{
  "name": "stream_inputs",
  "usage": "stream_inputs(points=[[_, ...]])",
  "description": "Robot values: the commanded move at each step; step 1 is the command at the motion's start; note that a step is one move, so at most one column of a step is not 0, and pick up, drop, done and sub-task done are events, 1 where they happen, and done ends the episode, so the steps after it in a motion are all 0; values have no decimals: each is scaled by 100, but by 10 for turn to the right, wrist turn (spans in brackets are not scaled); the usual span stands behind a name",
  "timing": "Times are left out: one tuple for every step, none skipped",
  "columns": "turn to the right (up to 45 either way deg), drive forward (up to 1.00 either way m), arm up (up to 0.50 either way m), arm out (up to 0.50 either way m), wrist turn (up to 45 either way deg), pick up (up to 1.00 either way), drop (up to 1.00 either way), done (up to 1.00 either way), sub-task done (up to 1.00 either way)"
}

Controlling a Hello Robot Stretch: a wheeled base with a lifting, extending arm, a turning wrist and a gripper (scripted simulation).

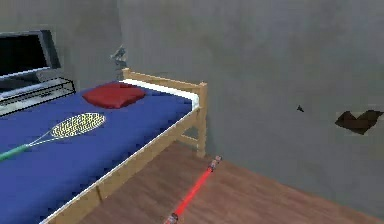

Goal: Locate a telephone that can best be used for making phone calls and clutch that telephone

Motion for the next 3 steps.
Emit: stream_inputs(points=[[450,0,0,0,0,0,0,0,0],[450,0,0,0,0,0,0,0,0],[450,0,0,0,0,0,0,0,0]])
